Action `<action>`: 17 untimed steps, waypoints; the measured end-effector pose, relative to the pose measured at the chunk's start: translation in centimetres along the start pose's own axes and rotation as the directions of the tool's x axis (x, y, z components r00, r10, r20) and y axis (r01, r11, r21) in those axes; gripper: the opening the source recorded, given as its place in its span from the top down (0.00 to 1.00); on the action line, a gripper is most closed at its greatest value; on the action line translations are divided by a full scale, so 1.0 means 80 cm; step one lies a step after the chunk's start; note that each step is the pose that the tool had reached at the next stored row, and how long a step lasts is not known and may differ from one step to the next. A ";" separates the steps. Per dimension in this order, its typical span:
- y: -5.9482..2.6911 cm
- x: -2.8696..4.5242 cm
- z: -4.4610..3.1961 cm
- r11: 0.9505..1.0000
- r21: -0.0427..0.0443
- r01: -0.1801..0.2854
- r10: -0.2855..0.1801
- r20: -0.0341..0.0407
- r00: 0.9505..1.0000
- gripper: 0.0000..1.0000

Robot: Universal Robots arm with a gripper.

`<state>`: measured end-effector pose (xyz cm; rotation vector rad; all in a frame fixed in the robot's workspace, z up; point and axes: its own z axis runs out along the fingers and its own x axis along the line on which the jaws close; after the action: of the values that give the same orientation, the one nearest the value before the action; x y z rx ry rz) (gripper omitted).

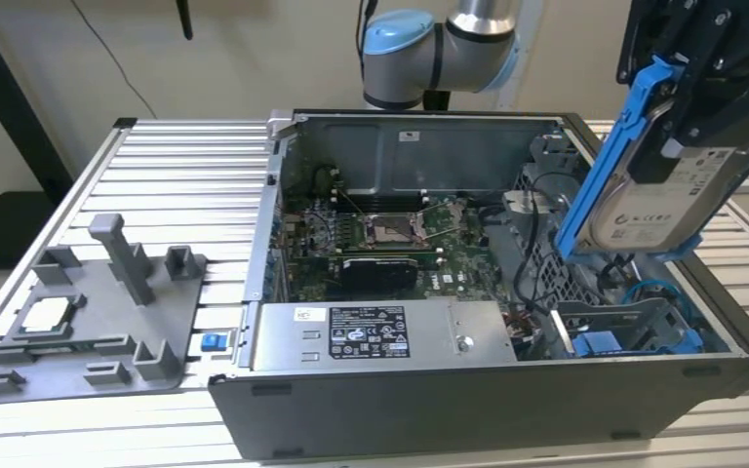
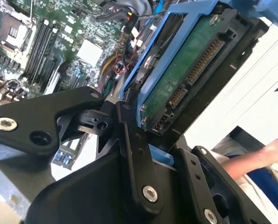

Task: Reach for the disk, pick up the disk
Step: 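Pick up the disk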

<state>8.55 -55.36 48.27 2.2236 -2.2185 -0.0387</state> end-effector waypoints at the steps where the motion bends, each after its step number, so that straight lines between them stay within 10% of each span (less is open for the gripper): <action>1: 0.000 0.0000 0.0023 1.000 0.001 0.000 0.000 0.000 1.000 1.00; 17: -0.021 0.0226 0.0185 1.000 0.002 0.000 0.000 0.000 1.000 1.00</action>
<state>10.22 -57.14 46.73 2.2247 -2.2197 -0.0361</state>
